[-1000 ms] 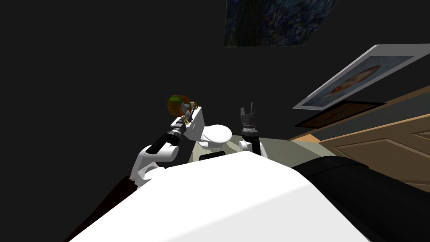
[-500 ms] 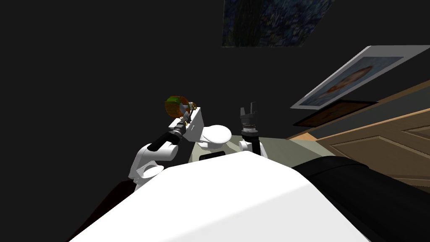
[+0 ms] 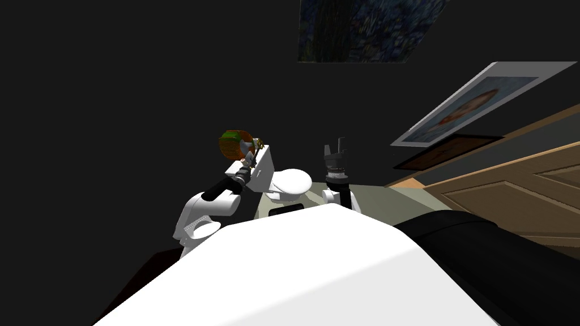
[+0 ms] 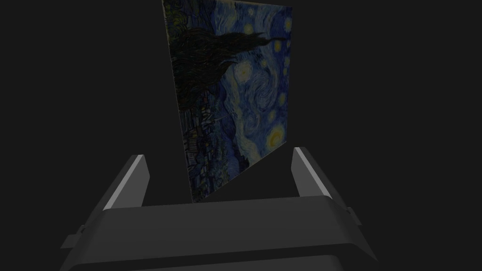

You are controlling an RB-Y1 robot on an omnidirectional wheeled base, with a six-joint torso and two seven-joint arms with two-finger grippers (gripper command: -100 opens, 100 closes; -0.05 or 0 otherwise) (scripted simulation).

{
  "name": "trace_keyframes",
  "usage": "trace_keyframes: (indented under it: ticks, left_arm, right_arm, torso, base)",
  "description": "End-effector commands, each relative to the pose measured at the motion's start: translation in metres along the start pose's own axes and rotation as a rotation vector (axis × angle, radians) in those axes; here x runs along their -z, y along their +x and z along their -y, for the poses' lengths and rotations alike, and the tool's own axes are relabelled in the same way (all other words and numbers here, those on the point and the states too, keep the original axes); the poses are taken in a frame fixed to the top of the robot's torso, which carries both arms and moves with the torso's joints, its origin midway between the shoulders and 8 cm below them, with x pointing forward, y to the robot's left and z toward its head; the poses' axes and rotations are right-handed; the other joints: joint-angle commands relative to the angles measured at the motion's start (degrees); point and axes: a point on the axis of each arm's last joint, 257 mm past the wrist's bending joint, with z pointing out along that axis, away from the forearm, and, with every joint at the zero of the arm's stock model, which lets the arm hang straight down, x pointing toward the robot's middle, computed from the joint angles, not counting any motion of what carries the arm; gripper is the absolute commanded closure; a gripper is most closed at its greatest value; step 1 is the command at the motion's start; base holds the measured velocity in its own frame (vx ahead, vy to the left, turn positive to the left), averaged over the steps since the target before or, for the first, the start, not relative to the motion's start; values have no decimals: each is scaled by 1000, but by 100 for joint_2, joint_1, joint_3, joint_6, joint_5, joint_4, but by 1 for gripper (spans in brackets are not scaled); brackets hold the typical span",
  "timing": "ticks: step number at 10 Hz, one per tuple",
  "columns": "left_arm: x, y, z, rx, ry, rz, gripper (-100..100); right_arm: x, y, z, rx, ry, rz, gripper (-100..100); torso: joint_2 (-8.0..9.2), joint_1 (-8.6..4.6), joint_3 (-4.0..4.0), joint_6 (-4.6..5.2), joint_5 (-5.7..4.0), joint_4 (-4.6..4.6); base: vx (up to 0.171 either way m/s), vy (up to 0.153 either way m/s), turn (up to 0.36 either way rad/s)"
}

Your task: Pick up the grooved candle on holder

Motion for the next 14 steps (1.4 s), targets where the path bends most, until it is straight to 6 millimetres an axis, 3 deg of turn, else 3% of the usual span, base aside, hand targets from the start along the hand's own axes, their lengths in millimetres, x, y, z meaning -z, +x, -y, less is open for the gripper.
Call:
trace_keyframes:
  ticks: [1,14]
  left_arm:
    - [1,-1,-8,-9,-34,2,-100]
    - [17,-21,-52,-145,-272,48,-100]
  right_arm:
    - [0,0,0,0,0,0,0]
    - [0,0,0,0,0,0,0]
  torso:
    - [0,0,0,0,0,0]
    - [-12,3,-7,-1,1,-3]
  base:
    - [31,-5,-28]
    - [47,-1,-31]
